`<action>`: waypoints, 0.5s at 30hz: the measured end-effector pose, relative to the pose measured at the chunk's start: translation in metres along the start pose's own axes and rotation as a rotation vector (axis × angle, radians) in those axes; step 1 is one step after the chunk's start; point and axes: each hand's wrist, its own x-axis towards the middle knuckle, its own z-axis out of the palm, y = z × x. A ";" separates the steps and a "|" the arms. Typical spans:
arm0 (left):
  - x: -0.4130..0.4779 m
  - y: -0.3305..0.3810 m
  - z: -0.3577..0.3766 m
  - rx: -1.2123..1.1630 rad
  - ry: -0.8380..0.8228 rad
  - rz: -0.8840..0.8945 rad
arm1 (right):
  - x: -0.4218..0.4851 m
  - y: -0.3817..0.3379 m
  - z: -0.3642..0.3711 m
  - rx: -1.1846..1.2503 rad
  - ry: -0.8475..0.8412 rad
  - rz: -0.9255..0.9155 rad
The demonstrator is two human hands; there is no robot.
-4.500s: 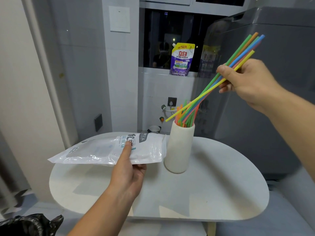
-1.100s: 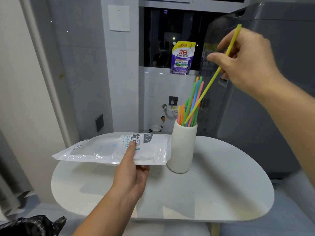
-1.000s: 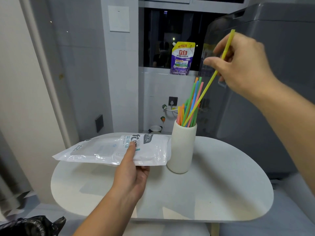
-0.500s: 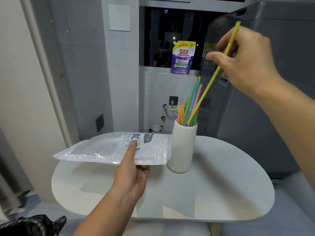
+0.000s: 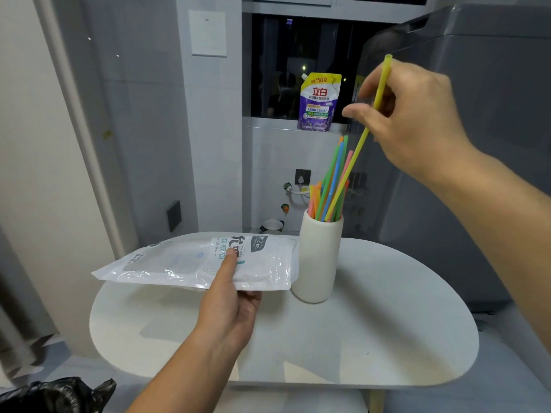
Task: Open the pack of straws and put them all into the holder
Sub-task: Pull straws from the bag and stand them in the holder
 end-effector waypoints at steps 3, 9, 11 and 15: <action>-0.001 0.000 0.001 0.000 -0.002 -0.004 | -0.002 0.001 0.001 -0.013 -0.005 -0.069; -0.002 0.001 0.002 -0.011 -0.003 -0.003 | -0.012 0.001 0.011 0.026 -0.053 -0.075; -0.003 0.001 0.002 -0.014 -0.014 -0.004 | -0.014 0.003 0.015 0.079 -0.068 0.016; -0.002 0.000 0.002 -0.021 -0.029 -0.007 | -0.006 0.009 0.023 0.242 -0.029 0.238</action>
